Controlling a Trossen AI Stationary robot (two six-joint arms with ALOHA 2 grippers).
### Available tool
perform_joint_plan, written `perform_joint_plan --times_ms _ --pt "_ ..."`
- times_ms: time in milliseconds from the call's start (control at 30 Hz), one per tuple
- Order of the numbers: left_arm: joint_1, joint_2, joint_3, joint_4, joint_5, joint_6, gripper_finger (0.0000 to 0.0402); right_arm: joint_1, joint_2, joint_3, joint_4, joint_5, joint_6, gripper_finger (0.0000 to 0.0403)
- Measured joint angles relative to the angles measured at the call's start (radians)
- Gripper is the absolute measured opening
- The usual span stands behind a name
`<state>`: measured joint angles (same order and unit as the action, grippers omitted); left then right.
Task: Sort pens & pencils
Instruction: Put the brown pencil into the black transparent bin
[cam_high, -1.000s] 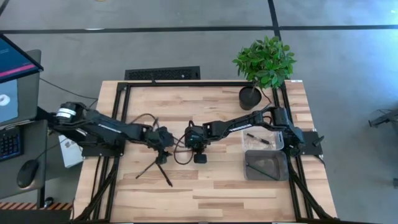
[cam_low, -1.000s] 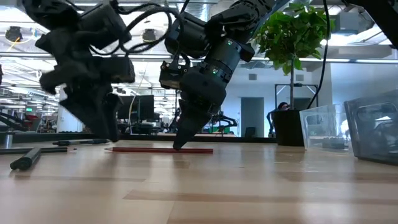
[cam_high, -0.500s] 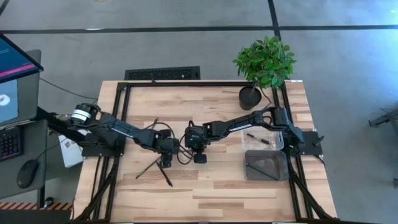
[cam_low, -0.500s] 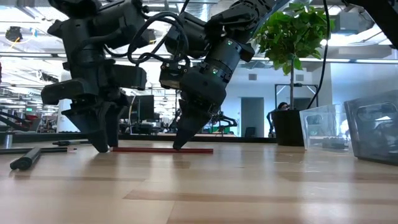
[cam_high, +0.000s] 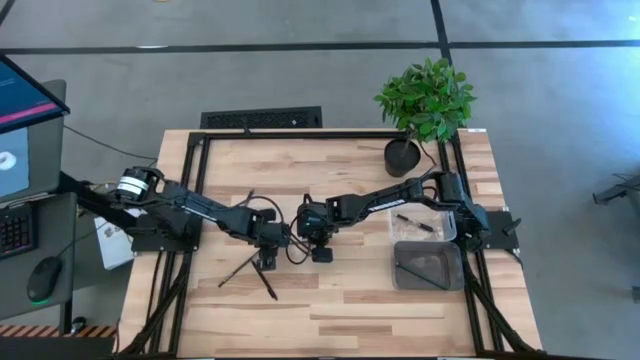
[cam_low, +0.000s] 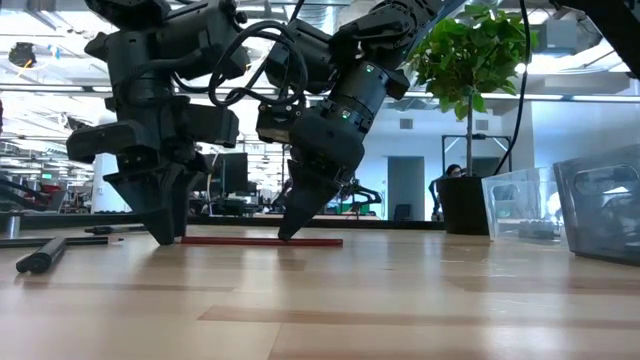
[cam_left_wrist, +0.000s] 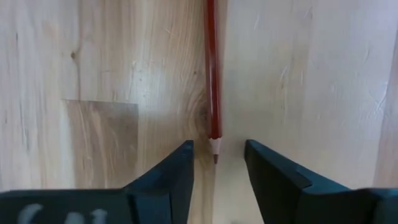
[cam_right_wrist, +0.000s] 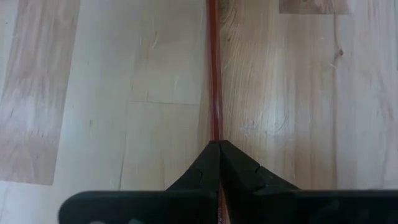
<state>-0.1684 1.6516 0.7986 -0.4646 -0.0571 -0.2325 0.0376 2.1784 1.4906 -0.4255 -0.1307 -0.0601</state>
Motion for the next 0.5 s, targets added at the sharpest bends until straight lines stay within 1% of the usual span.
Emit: perform_joint_plan --times_ms 200,500 --pt "0.000 0.001 0.000 -0.015 -0.005 -0.032 0.0112 0.000 0.000 0.000 0.000 0.000 0.000 0.0029" --pt "-0.001 0.001 -0.001 -0.018 -0.010 -0.035 0.0088 0.000 0.000 0.000 0.000 0.000 0.000 0.0029"
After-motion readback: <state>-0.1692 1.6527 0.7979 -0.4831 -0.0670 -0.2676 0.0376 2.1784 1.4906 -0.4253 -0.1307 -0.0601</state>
